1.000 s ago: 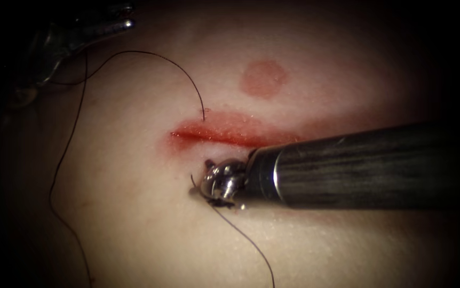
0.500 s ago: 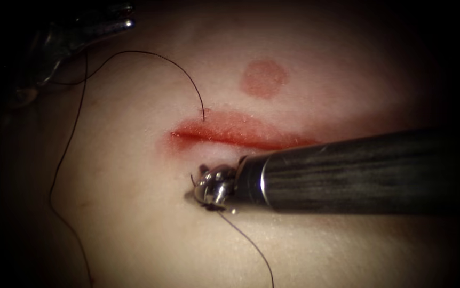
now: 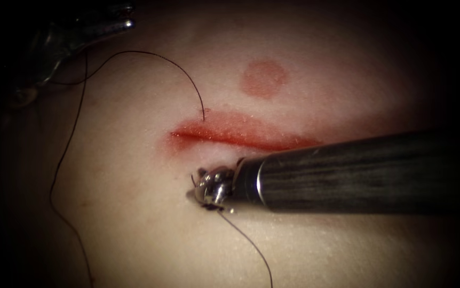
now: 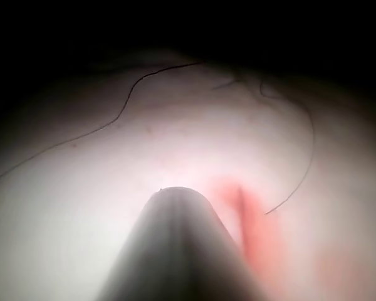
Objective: Wound Closure
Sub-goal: With the right gripper pull the suture through until only the tail remains.
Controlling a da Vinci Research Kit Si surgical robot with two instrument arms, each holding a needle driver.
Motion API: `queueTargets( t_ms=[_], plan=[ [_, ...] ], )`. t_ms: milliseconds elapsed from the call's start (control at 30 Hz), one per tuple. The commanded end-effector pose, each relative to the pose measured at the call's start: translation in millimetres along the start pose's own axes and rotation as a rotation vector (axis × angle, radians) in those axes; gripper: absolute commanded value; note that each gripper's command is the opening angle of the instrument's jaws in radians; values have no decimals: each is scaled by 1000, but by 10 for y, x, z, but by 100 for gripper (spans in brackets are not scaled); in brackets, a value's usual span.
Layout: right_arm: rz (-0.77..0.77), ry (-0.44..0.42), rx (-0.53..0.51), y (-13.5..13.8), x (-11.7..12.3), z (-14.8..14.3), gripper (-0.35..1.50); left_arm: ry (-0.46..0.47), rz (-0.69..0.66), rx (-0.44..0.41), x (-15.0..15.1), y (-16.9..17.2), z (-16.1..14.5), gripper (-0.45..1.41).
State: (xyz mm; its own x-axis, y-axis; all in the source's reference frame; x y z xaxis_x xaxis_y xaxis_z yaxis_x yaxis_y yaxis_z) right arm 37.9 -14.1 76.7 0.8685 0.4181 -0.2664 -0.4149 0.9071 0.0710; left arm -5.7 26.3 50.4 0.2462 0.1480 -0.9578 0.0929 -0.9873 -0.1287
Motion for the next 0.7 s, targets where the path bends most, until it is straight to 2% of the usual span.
queueTargets(
  t_ms=[33, 433, 600, 700],
  plan=[
    [-1, 1, 11, -5, 0, 7, -35, 1, 0, -1, -7, -2, 3, -35],
    [-25, -18, 57, -15, -12, -13, -35, 2, 0, -2, -6, -2, 2, -35],
    [-41, -16, 78, -29, -31, -46, -35, 3, 0, -3, -7, -3, 1, -35],
    [-54, -10, 94, -38, -46, -76, -35, 3, 0, -3, -7, -3, 2, -35]
  ],
)
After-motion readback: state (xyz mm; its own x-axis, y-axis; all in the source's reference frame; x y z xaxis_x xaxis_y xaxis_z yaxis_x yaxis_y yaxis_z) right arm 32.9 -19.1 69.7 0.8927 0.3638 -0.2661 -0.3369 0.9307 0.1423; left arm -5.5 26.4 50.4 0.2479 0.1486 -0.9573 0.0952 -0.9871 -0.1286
